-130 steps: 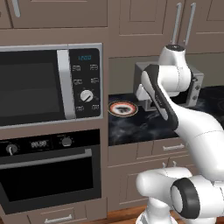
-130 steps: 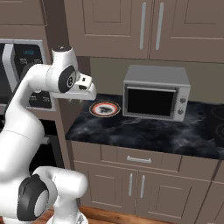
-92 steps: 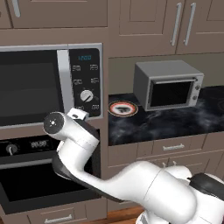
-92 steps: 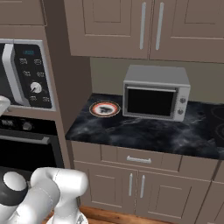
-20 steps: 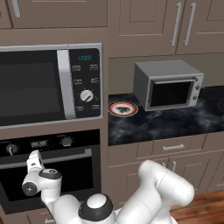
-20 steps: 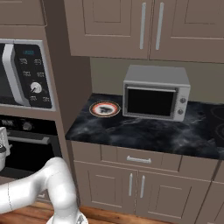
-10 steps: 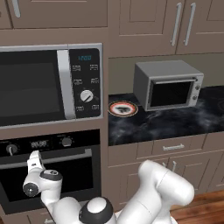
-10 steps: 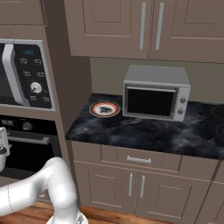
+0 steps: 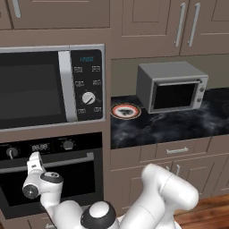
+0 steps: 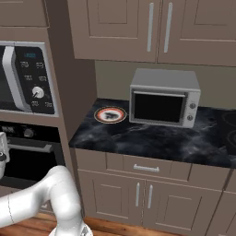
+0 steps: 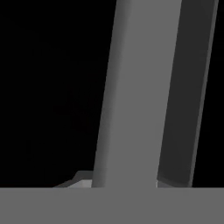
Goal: Take the fish from the oven and place it on the plate on the counter.
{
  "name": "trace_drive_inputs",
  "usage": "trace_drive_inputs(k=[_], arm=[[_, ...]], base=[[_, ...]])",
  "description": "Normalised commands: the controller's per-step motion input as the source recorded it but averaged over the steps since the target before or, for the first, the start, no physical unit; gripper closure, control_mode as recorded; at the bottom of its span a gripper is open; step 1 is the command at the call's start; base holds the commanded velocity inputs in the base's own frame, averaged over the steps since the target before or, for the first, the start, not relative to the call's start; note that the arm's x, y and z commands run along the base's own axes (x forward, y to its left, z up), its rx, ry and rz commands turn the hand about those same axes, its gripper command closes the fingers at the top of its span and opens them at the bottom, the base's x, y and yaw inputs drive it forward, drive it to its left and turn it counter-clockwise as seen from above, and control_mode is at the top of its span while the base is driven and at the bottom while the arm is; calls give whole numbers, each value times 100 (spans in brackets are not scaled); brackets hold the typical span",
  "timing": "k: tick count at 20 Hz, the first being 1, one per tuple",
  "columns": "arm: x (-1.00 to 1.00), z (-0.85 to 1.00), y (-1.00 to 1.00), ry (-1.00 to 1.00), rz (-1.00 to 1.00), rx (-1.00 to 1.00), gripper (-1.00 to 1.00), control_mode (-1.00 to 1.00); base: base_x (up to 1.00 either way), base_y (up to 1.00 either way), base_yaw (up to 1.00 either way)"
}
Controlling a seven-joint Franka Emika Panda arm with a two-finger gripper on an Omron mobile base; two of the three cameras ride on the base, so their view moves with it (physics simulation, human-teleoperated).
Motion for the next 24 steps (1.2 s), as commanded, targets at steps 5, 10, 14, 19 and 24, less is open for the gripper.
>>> trace_drive_inputs(k=[5, 10, 14, 19, 24], arm=[[-24, -45, 0, 5, 0, 0, 100, -100], [-62, -91, 0, 10, 0, -1, 100, -100], [-82, -100, 0, 10, 0, -4, 100, -100], [-89, -100, 0, 9, 0, -5, 100, -100], [-98, -100, 0, 3, 0, -5, 100, -100]], base=[[0, 0, 0], [0, 0, 0], [0, 0, 0], [0, 0, 0], [0, 0, 0]])
